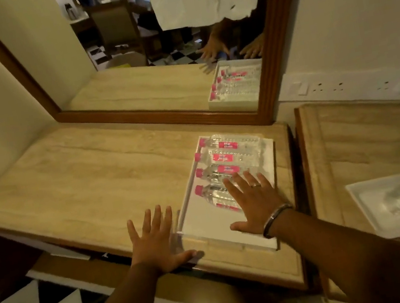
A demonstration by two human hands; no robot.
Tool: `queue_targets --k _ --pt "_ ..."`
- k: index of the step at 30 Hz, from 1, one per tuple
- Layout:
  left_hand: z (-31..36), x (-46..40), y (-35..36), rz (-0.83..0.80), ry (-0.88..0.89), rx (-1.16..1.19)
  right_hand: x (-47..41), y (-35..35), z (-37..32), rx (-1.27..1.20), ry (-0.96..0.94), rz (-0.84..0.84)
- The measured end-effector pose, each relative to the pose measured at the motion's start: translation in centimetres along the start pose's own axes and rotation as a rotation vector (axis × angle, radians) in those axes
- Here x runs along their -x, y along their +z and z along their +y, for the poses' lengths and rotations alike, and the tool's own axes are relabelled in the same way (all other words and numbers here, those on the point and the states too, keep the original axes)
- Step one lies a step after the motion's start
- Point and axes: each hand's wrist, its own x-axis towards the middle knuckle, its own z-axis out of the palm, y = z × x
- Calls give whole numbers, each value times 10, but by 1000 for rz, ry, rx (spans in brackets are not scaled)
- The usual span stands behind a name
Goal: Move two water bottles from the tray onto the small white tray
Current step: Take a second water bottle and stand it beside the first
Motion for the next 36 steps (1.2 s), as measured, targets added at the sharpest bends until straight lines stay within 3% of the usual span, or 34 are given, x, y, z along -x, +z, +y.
queue_targets --k 5,11,18,23,25,28,36 --pt "-31 -24 16 -38 83 70 -43 5 -45 11 -25 -59" --pt "-19 -62 35 -66 202 42 -92 12 -63 6 92 -58" --pt "-22 -69 51 39 260 61 -115 19 -81 -105 138 -16" --pt "-22 -68 49 65 293 87 -66 -40 -42 -559 252 480" --pt "-22 -67 48 54 294 86 -33 -55 -24 -691 332 598" --pt "-23 -68 45 28 276 56 -5 -53 -22 -751 429 649" --pt "-20 -66 41 26 258 48 -9 -40 -33 -675 301 715"
